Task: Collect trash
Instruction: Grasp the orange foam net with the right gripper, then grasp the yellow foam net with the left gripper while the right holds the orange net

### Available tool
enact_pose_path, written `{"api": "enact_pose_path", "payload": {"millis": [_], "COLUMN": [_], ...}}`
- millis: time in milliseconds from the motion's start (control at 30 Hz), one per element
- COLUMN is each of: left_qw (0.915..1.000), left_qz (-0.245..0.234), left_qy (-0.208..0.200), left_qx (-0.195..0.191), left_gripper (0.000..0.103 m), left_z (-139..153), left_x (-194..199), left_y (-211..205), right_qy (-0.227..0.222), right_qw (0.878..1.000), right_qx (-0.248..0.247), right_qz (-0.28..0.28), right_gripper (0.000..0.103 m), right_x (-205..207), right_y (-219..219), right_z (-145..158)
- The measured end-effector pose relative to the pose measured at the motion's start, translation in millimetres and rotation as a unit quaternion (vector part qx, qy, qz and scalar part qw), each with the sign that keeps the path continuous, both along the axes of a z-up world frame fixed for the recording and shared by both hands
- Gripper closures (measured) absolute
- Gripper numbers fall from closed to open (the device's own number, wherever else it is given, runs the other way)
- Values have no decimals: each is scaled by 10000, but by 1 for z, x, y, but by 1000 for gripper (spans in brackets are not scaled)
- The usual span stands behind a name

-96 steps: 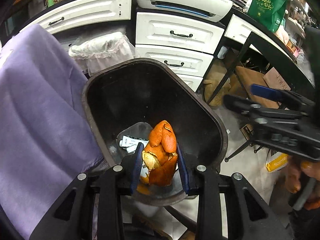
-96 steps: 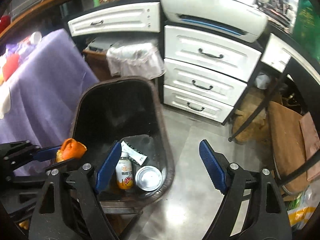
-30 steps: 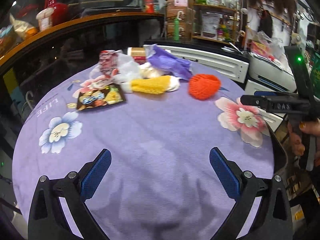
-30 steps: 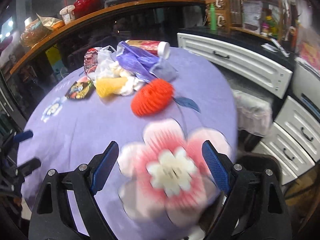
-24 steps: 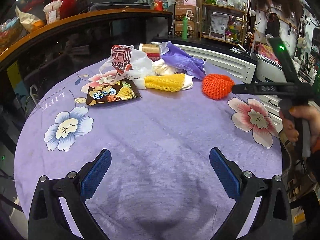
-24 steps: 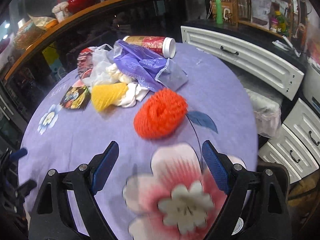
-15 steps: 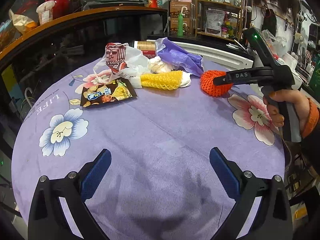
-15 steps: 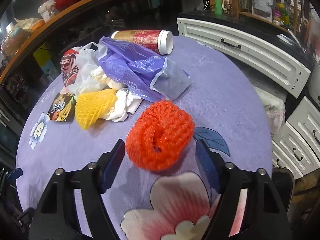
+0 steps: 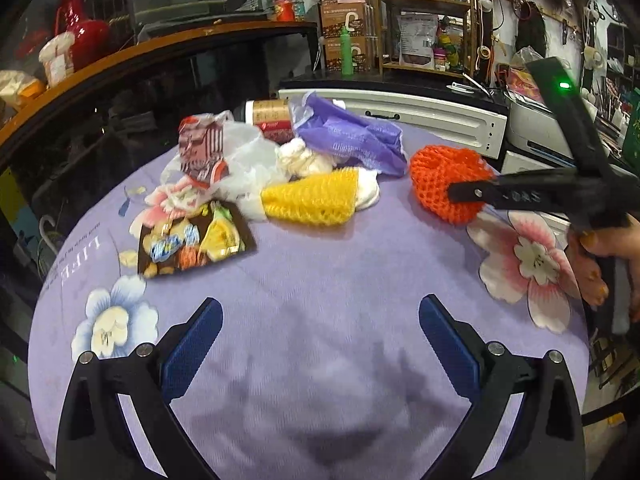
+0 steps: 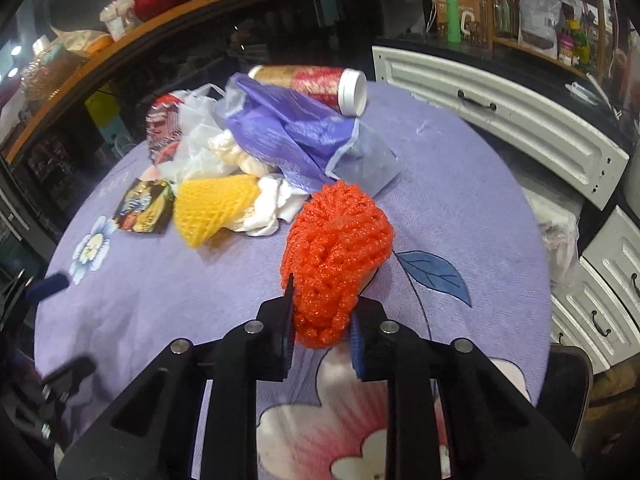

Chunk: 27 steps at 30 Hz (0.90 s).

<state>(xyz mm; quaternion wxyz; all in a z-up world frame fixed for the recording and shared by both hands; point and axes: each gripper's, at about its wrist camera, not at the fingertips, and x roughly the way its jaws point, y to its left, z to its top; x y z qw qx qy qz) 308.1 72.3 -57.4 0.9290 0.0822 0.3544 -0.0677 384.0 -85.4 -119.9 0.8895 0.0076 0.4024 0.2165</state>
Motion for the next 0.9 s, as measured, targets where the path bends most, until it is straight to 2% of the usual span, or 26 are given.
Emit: {"api": "enact_pose_path", "payload": {"millis": [300, 500, 600, 700, 833, 900], "left_qw": [9986, 9979, 9972, 9963, 9980, 9986], "left_qz": [-208, 15, 20, 30, 120, 169], "left_qy": [-68, 231, 256, 222, 341, 295], "left_qx": [479, 610, 696, 834, 522, 417], "left_gripper": [7, 24, 34, 50, 83, 85], "left_z": [-5, -23, -28, -32, -34, -32], "left_x": [62, 103, 110, 115, 116, 112], "left_y": [-30, -30, -34, -38, -31, -27], "right_qy": [-100, -220, -192, -230, -170, -163], "right_qw": [9998, 9997, 9997, 9997, 9997, 9994], "right_qx": [146, 57, 103, 63, 189, 279], "right_qz": [44, 94, 111, 52, -48, -95], "right_gripper": [80, 80, 80, 80, 80, 80], "right_x": [-30, -47, -54, -59, -63, -67], "right_y": [-20, -29, -35, -41, -50, -56], "right_z": [12, 14, 11, 8, 3, 1]}}
